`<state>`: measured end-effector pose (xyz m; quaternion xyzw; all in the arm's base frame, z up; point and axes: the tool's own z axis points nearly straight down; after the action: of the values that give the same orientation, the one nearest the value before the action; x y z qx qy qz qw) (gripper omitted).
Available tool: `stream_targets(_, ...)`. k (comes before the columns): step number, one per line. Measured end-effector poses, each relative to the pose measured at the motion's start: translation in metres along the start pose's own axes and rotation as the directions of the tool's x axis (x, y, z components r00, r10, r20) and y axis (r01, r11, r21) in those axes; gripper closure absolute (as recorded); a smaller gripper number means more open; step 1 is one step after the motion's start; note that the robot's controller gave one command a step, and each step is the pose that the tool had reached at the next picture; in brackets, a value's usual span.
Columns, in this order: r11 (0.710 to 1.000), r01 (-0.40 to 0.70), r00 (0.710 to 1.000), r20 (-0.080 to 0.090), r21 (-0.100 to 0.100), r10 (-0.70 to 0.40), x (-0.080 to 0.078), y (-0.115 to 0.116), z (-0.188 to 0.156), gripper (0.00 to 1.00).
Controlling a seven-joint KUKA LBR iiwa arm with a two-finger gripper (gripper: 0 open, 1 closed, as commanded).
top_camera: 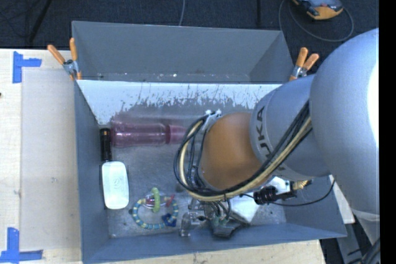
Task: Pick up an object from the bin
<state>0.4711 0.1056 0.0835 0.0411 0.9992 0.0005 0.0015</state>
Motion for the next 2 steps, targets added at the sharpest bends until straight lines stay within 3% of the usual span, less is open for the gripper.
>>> stream_targets(1,0.997,0.083,0.996,0.009,-0.001,-0.083,-0.0022,0.0018,0.0059,0.0)
stream_targets(2,0.958,0.286,0.958,0.021,-0.001,-0.286,-0.0058,0.0098,0.009,0.0)
